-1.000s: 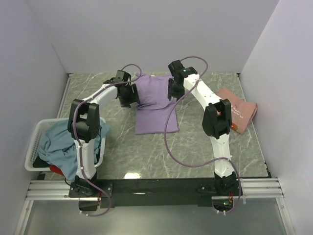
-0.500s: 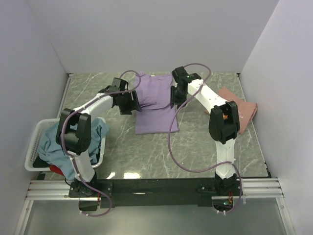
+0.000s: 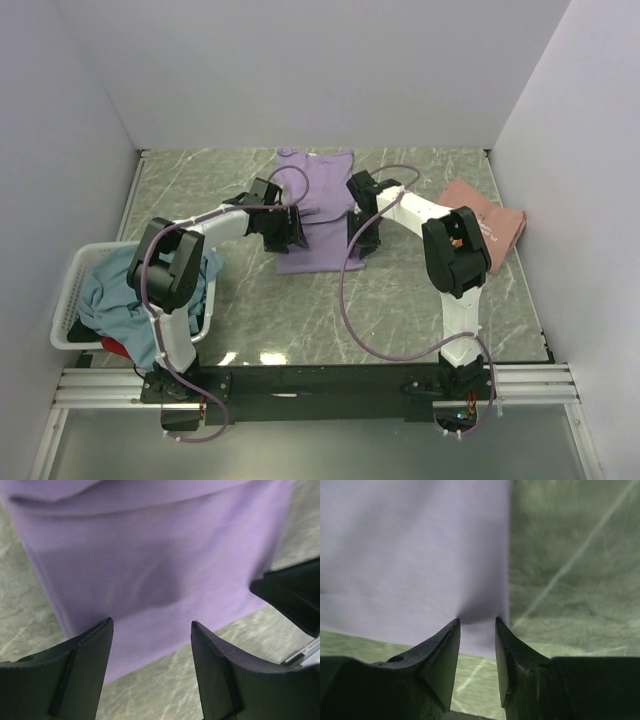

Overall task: Fold and stack the t-shirts
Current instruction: Fold the tshirt

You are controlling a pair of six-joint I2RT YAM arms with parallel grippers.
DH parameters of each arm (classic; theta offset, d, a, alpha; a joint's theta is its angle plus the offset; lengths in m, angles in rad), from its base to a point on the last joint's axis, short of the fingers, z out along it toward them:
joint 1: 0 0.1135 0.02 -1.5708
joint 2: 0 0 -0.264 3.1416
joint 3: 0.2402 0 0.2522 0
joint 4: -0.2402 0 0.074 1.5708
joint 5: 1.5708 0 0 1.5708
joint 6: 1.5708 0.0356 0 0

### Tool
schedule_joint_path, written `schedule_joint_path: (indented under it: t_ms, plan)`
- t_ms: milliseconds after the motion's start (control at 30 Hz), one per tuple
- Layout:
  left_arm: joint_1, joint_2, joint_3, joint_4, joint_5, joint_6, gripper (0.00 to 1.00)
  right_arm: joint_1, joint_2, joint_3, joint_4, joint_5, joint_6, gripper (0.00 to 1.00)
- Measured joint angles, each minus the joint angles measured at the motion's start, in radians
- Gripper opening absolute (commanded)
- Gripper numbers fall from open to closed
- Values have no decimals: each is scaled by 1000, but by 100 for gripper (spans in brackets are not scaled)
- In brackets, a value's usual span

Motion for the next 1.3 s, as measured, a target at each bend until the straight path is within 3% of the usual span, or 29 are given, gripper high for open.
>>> schedule_joint_path:
  t_ms: [400,700,1000,1300]
  plan:
    - [-37,-13,-94,102,-11,5,70,0,-95,-201,97,-13,24,38]
    - [-126,-87,-211,195,-61,2,70,24,-212,-373,198,-14,45,38]
    - [-254,-190,-306,147,-179,-53,72,110,-377,-577,219,10,115,38]
    - [-386,-347,-417,-14,-251,-167,76,166,-517,-730,180,6,184,38]
